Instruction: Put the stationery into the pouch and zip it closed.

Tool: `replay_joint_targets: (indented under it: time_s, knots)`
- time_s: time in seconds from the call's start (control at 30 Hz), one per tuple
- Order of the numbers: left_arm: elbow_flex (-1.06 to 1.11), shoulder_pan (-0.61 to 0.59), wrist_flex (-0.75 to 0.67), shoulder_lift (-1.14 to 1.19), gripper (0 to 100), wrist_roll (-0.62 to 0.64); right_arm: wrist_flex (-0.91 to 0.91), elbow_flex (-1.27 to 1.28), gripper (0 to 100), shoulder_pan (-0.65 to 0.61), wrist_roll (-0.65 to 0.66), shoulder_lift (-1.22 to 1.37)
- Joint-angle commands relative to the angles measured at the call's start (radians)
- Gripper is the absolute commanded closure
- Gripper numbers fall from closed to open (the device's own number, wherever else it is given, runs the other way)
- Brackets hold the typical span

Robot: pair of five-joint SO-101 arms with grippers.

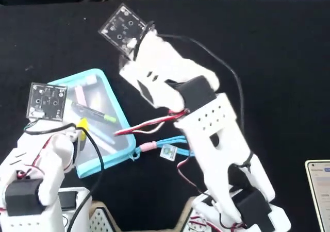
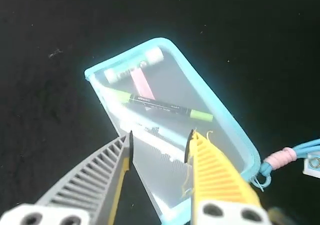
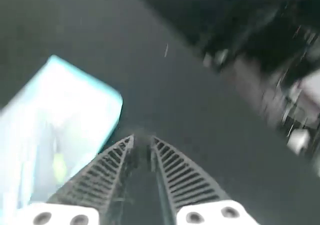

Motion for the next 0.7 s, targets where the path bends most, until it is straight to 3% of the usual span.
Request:
replay_joint_targets:
  time_s: [0.0, 0.07, 0.17, 0.27, 0.4, 0.67]
  knots:
    - [0.056, -0.073, -0.107, -0.005, 80, -0.008, 0.282, 0.008, 85.8, 0.051, 0.009, -0.004]
    - [0.102, -0.116, -0.170, -0.005, 80, 0.028, 0.315, 0.088, 84.6, 0.058, 0.028, -0.004]
    - [0.177, -0.166, -0.292, -0.005, 80, 0.144, 0.292, 0.254, 86.1, 0.048, 0.175, -0.004]
    - [0.260, -0.216, -0.408, -0.005, 80, 0.304, 0.193, 0.440, 86.1, 0.008, 0.305, -0.005]
    - [0.372, -0.272, -0.548, -0.005, 80, 0.477, -0.021, 0.662, 86.0, -0.044, 0.370, -0.005]
    - [0.464, -0.259, -0.618, -0.005, 80, 0.505, -0.167, 0.788, 86.0, -0.052, 0.512, 0.004]
